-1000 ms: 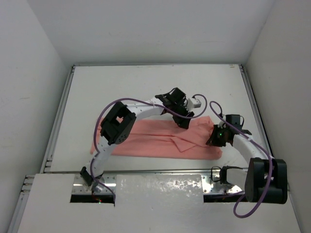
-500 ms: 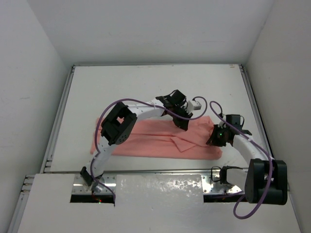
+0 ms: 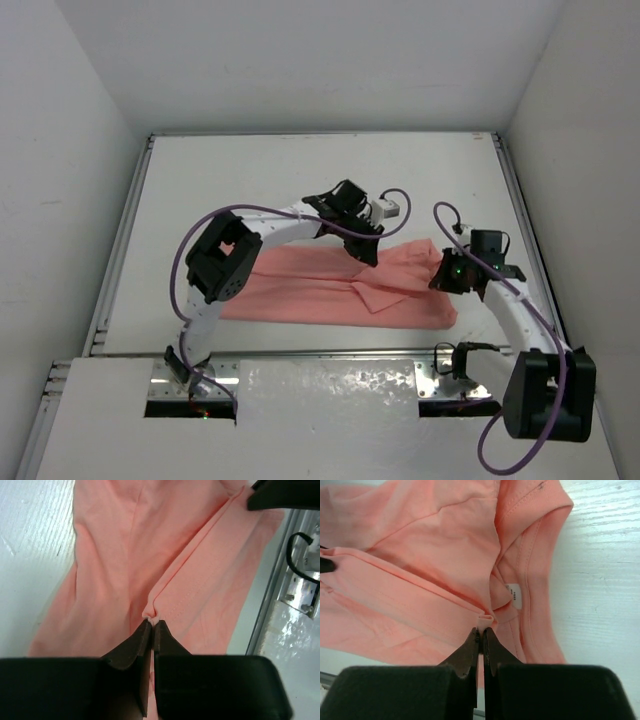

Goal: Fold and stack the t-shirts
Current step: Fold the other side of the tshirt into a rectangle

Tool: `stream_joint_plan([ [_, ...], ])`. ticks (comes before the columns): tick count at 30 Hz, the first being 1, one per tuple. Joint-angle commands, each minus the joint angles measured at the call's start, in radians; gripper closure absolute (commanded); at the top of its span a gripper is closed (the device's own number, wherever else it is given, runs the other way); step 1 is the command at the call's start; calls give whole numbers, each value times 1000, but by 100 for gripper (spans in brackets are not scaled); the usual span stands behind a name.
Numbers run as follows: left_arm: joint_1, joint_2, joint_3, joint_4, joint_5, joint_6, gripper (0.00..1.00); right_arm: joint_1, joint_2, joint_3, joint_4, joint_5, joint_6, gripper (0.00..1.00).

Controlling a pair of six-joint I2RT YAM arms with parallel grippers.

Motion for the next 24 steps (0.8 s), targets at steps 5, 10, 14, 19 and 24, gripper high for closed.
stream_joint_plan([
  [5, 3, -65, -60, 144, 16, -71, 100, 3, 67, 89, 13, -24, -30, 100],
  [10, 45, -94, -66, 150, -36, -125, 100, 3, 127, 157, 93, -22, -19, 100],
  [14, 63, -115, -84, 139, -102, -134, 100, 3, 202, 177, 202, -19, 4, 100],
  [19, 65, -119, -132, 185, -144, -187, 100, 4, 285, 206, 268, -21, 15, 100],
  [24, 62, -112, -167, 216, -165, -198, 100, 4, 356, 210, 296, -19, 6, 100],
])
